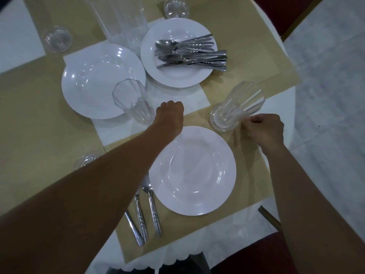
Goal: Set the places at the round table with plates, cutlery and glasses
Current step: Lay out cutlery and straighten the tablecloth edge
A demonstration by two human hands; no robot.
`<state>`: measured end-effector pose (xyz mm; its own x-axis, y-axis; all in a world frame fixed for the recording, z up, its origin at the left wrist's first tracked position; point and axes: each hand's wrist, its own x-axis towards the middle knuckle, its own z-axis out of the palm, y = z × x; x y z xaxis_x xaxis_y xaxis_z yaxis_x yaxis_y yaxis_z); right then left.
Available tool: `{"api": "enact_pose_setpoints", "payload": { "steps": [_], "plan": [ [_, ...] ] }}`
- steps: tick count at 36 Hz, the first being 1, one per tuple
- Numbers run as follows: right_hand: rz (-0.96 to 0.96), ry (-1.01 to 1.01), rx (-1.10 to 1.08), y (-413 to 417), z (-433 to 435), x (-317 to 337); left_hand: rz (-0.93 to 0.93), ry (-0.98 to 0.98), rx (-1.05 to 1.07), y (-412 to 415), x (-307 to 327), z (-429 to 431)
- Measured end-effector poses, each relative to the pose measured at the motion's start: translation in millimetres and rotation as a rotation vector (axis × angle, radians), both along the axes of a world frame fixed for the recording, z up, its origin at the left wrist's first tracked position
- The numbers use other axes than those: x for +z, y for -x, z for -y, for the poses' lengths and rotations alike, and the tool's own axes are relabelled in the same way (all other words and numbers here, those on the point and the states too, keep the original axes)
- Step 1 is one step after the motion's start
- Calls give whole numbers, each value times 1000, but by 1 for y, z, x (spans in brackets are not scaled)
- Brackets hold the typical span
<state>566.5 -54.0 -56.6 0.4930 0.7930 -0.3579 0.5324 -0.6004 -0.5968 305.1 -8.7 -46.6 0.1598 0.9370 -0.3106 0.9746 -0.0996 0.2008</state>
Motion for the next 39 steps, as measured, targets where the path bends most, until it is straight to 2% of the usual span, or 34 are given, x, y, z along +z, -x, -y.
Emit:
{"api": "enact_pose_setpoints", "payload": {
  "steps": [5,9,15,19,23,29,32,39],
  "plan": [
    [36,5,14,1,0,-1,64,-26,36,1,5,6],
    [67,-8,6,4,6,2,228,-14,62,9,10,15],
    [40,-195,-150,29,46,15,388,-5,-2,28,27,48],
    [-26,-230,-205,54,86,18,442,-51,-14,48,28,74],
    [-120,-255,-215,80,134,16,439,-52,49,67,24,95],
    [-173,-238,-193,104,187,12,335,-48,134,89,21,123],
    [-175,-228,-177,106,197,12,255,-9,146,92,19,131],
    [-154,-200,-135,101,202,12,258,11,203,86,20,144]
  ]
}}
